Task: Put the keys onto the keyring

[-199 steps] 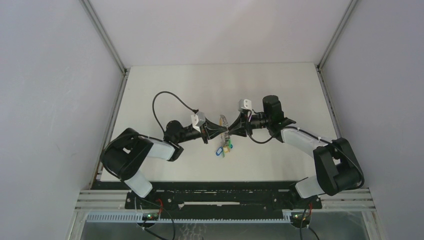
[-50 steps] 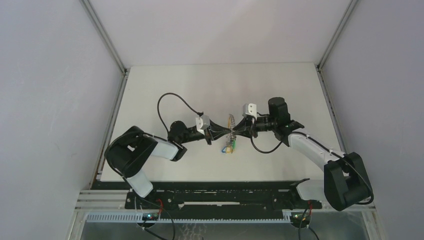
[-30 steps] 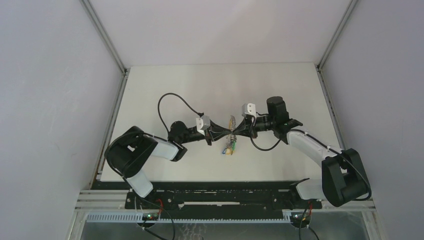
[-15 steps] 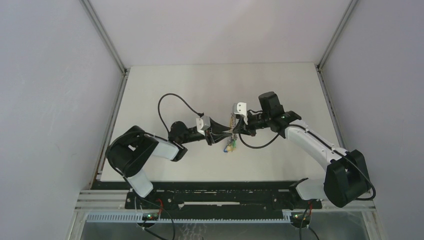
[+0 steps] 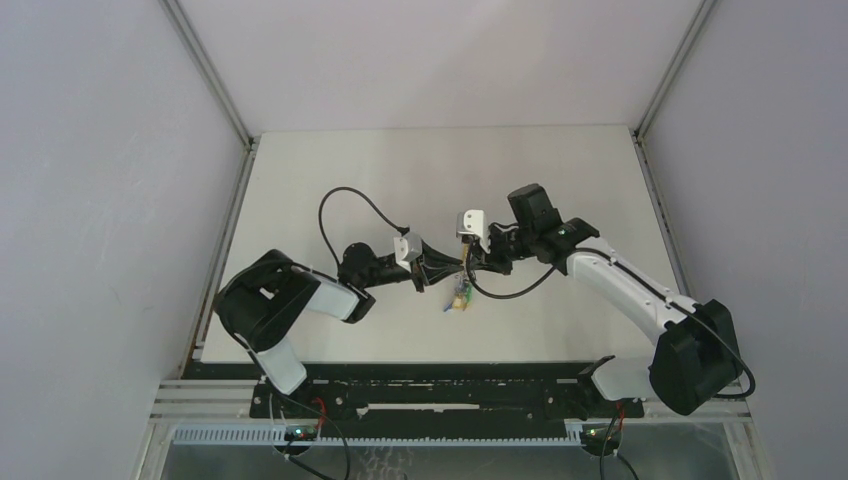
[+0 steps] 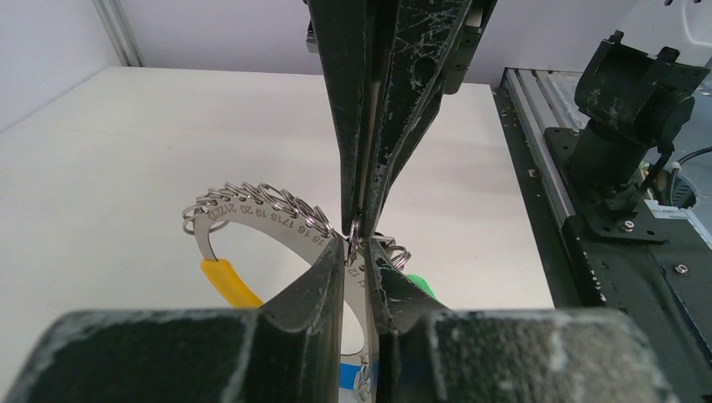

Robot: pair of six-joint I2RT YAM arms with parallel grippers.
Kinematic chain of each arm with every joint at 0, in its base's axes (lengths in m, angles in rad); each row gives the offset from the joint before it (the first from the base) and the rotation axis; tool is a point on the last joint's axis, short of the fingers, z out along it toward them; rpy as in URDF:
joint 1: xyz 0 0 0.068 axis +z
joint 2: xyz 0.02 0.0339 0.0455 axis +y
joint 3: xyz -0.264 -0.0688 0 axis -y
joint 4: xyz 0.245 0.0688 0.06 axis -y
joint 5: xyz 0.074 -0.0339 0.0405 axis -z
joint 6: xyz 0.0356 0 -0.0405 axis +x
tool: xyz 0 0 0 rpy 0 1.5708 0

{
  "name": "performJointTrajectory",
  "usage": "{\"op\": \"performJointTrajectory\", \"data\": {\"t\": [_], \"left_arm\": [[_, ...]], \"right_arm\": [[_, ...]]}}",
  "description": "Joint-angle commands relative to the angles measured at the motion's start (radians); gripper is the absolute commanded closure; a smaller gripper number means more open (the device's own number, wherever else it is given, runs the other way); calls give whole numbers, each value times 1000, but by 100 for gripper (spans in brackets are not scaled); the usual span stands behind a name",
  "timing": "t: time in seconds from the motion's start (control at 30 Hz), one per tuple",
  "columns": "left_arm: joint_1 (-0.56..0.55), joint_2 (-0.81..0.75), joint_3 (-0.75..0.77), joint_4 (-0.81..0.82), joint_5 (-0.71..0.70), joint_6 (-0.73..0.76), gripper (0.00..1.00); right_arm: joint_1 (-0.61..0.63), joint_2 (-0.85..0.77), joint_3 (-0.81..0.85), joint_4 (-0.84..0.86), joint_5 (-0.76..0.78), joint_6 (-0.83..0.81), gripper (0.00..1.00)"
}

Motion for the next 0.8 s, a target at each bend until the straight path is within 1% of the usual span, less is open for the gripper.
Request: {"op": "performJointTrajectory", "data": {"t": [0.0, 0.5, 0.77], "left_arm": [[-3, 4, 10, 48, 27, 14, 82], [-4, 5, 18, 47, 55, 0, 82], [-4, 9, 23, 47, 73, -6, 91]], "right_arm": [[19, -12, 73, -8, 19, -27, 100], [71, 58, 156, -97, 84, -59, 100], [87, 77, 179, -123, 104, -58, 100]]}}
